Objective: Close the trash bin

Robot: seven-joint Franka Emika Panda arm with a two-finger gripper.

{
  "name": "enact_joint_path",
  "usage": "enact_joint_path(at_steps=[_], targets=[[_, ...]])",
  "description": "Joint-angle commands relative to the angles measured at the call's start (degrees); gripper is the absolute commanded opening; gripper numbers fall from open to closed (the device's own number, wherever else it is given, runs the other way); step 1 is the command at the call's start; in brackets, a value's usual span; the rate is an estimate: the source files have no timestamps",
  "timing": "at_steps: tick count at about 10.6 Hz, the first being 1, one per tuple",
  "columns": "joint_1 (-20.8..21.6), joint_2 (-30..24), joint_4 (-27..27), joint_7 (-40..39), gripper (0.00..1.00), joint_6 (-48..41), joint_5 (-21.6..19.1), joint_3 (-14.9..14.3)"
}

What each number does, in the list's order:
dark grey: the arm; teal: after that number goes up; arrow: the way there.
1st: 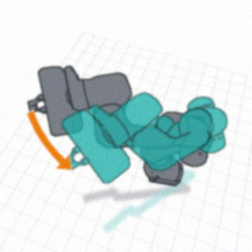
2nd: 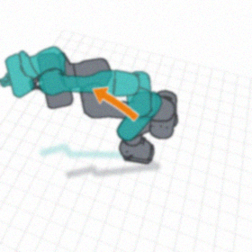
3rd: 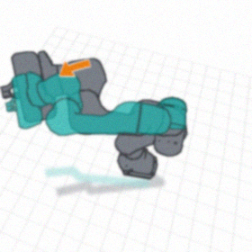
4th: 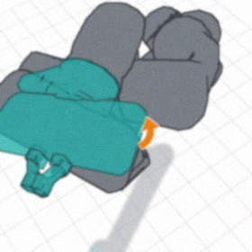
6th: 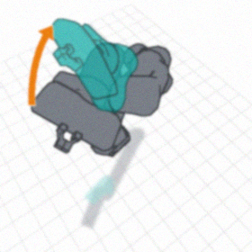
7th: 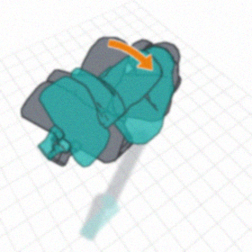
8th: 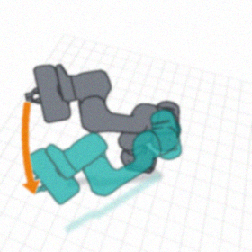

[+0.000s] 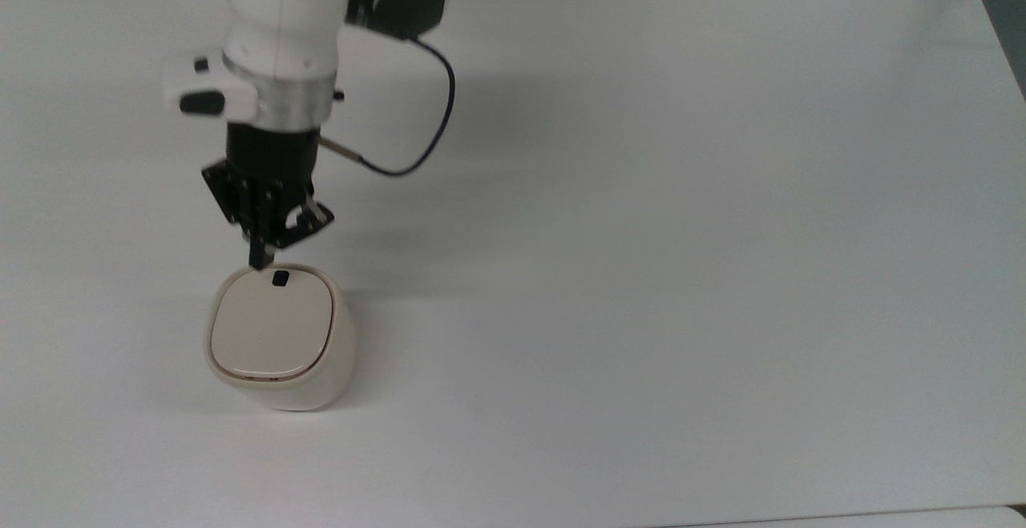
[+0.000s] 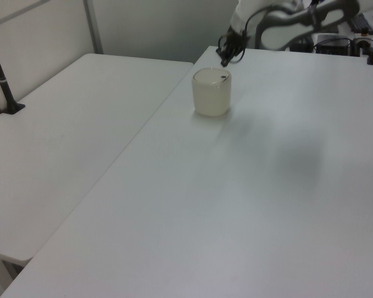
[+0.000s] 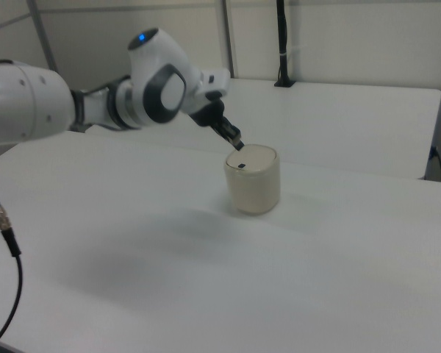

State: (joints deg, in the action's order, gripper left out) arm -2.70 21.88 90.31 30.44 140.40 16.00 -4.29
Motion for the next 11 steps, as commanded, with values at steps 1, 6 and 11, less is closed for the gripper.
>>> enact_joint_path(at_steps=[1,6,11], targets=[[-0.2,-12.0,3.6,-1.3,0.0,-15.2,-3.6,3.2],[0.5,-23.6,6.6,-10.4,0.72,-34.9,-14.2,3.6],[-0.4,-24.6,5.6,-30.0,1.0,-39.2,-15.5,4.6]])
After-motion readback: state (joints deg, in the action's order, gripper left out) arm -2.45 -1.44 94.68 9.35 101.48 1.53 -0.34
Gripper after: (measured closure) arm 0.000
